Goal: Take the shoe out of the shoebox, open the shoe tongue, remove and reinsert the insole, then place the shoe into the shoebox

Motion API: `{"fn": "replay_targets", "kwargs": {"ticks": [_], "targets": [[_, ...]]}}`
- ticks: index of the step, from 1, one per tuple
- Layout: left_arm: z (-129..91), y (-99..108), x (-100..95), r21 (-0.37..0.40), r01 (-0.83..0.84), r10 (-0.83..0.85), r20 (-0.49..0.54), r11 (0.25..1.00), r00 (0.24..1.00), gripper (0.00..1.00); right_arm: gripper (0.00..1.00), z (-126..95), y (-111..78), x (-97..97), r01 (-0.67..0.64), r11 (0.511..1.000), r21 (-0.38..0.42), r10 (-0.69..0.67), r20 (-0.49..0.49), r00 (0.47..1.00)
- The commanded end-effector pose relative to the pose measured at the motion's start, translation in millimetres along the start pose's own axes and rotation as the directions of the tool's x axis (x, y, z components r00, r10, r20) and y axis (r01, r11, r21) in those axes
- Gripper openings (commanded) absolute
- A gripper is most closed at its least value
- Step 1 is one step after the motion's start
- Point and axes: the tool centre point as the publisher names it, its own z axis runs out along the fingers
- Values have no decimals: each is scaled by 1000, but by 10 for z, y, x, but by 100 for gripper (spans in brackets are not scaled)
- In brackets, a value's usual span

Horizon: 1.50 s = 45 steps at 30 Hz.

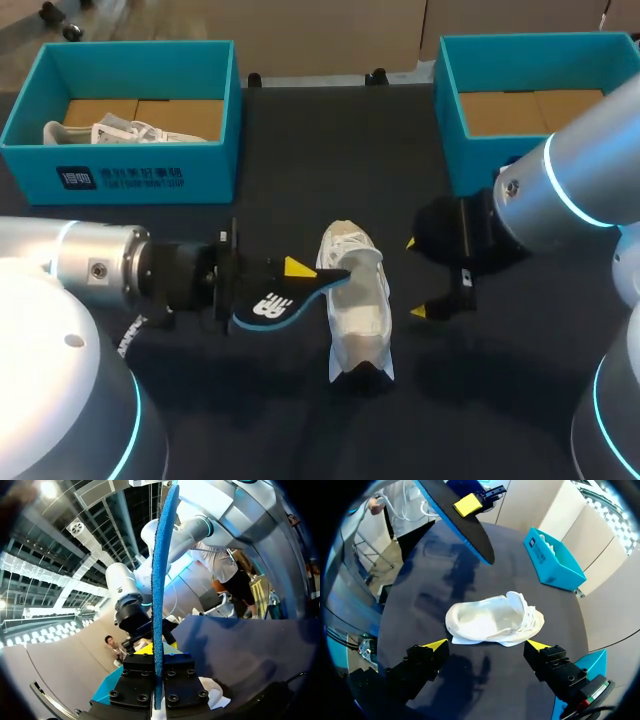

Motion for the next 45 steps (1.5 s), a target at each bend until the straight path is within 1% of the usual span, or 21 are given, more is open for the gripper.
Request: {"fn": "replay_targets", "kwargs": {"ticks": [1, 5, 6, 8, 11, 12, 15, 21, 24, 31, 34, 38, 45], "targets": [[83, 46, 29, 3, 7, -7, 12, 1000, 1000, 0, 100, 33, 21, -7, -1, 1000, 4, 1, 1, 1000], [119, 102, 95, -1, 18, -18, 13, 1000, 1000, 0, 100, 33, 21, -7, -1, 1000, 4, 1, 1, 1000], [124, 120, 105, -3, 19, -19, 13, 1000, 1000, 0, 100, 81, -11, -2, 5, 1000, 12, -5, 9, 1000], [129, 152, 120, -12, 17, -17, 21, 1000, 1000, 0, 100, 169, -103, 9, 18, 997, 74, -20, 32, 999], [130, 164, 126, -15, 14, -14, 27, 1000, 1000, 0, 100, 246, -176, 1, 59, 994, 91, -62, 38, 997], [133, 168, 133, -16, 12, -12, 28, 1000, 1000, 0, 100, 284, -198, -10, 80, 993, 84, -85, 50, 995], [134, 186, 154, -23, 10, -9, 30, 1000, 1000, 0, 100, 376, -236, -44, 102, 991, 84, -105, 27, 994], [146, 271, 234, -32, 20, -19, 34, 999, 999, 0, 100, 505, -286, -102, 112, 992, 65, -113, 10, 994], [157, 309, 264, -34, 23, -22, 33, 999, 999, 0, 100, 527, -310, -113, 121, 992, 46, -122, 16, 992], [178, 375, 321, -40, 28, -26, 40, 999, 999, 0, 100, 564, -377, -110, 158, 987, 37, -158, 5, 987], [190, 385, 336, -41, 27, -25, 44, 999, 999, 0, 100, 584, -379, -104, 157, 987, 43, -157, 3, 988], [224, 401, 352, -39, 32, -30, 46, 999, 999, 0, 100, 608, -328, -121, 163, 986, 45, -163, 1, 987], [281, 427, 347, -37, 36, -34, 42, 999, 999, 0, 100, 609, -290, -122, 177, 984, 18, -177, 0, 984]]}}
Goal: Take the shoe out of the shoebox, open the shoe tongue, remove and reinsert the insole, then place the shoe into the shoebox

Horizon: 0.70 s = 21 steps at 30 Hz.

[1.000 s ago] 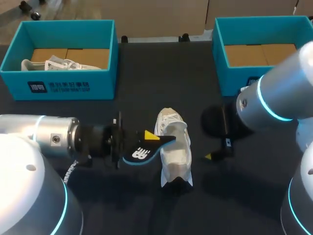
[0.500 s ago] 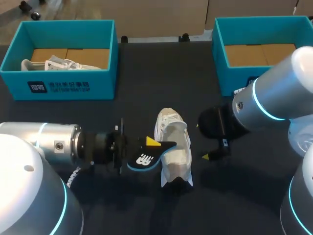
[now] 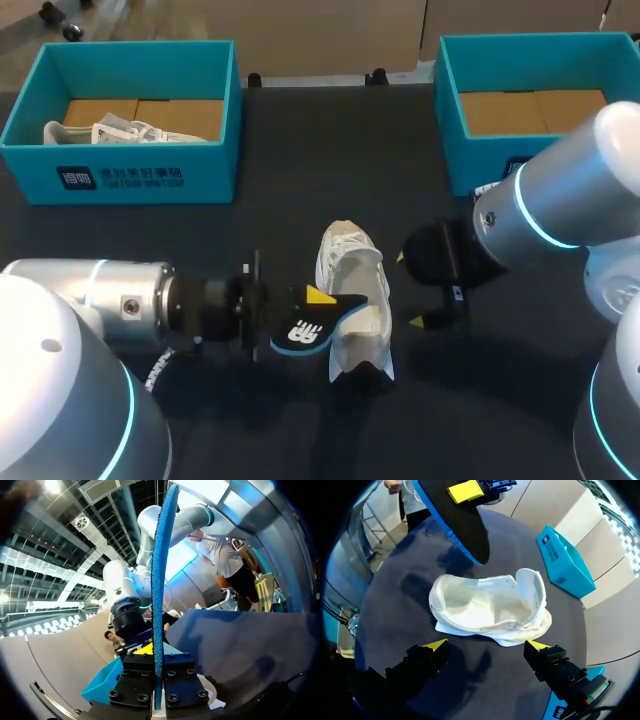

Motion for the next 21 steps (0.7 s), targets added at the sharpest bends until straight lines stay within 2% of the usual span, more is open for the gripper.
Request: {"fn": "replay_targets", "kwargs": {"ticks": [1, 21], "targets": [[72, 43, 0, 0, 1, -1, 0, 1000, 1000, 0, 100, 28, 14, 6, 10, 1000, -13, -10, -6, 1000], [82, 59, 33, -8, 4, -4, 7, 1000, 1000, 0, 100, -5, 8, 37, 12, 1000, -1, -12, 3, 1000]]}}
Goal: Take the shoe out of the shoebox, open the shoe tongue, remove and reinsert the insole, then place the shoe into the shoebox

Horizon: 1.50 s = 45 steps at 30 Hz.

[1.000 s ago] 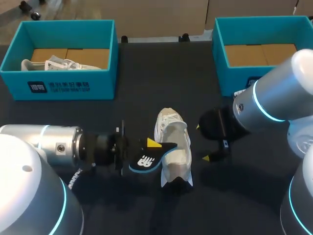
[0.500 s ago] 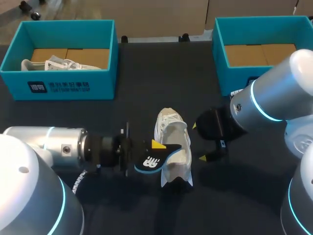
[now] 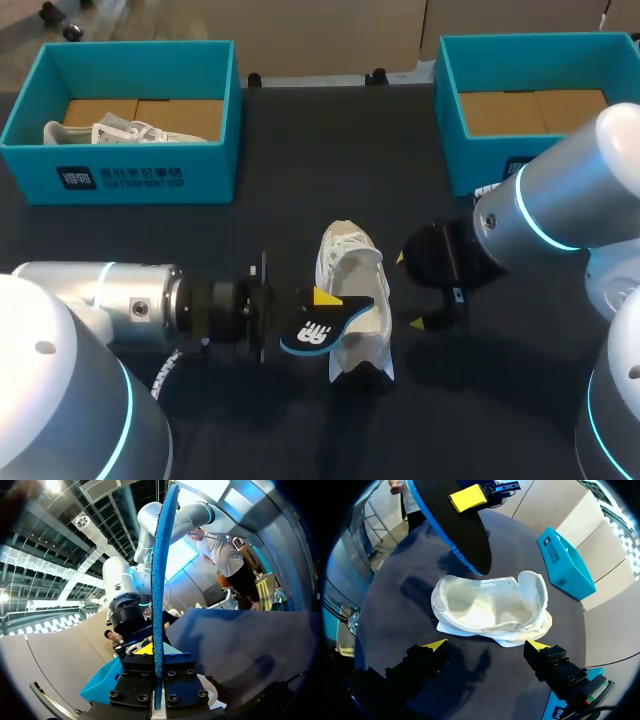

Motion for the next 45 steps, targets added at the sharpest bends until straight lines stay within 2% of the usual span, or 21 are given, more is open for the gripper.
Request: {"fn": "replay_targets", "kwargs": {"ticks": [1, 7, 20, 38, 45], "targets": [[14, 0, 12, -2, -1, 1, 3, 1000, 1000, 0, 100, 10, 2, 11, 0, 1000, 0, 0, 2, 1000], [47, 50, 42, 3, -20, 20, -5, 1000, 1000, 0, 100, 10, 2, 11, 0, 1000, 0, 0, 2, 1000], [272, 255, 98, -10, 0, 0, -46, 1000, 999, 0, 100, 10, 2, 11, 0, 1000, 0, 0, 2, 1000], [280, 576, 106, -37, 21, -23, -57, 999, 998, 0, 100, 10, 2, 11, 0, 1000, 0, 0, 2, 1000], [311, 643, 140, -32, 27, -29, -64, 999, 998, 0, 100, 10, 2, 11, 0, 1000, 0, 0, 2, 1000]]}}
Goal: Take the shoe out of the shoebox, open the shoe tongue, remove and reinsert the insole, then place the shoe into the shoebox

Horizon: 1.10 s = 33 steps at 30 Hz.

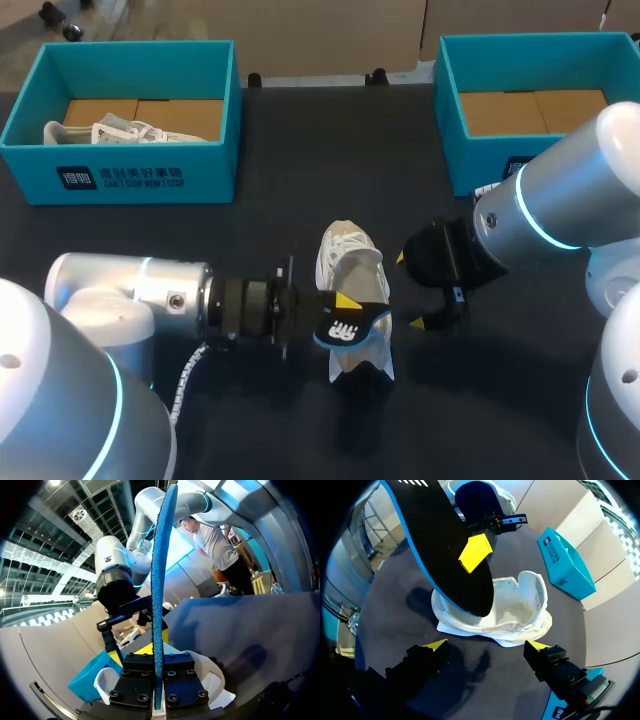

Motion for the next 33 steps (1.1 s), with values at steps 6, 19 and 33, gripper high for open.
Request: {"fn": "replay_targets", "kwargs": {"ticks": [6, 19, 33], "targets": [[62, 71, 30, -1, -1, 1, -7, 1000, 1000, 0, 100, 17, 2, 15, 0, 1000, 0, 0, 4, 1000], [53, 243, 83, -32, -20, 20, 1, 999, 1000, 0, 100, 17, 2, 15, 0, 1000, 0, 0, 4, 1000], [119, 411, 71, -58, -27, 28, 27, 998, 999, 0, 100, 17, 2, 15, 0, 1000, 0, 0, 4, 1000]]}}
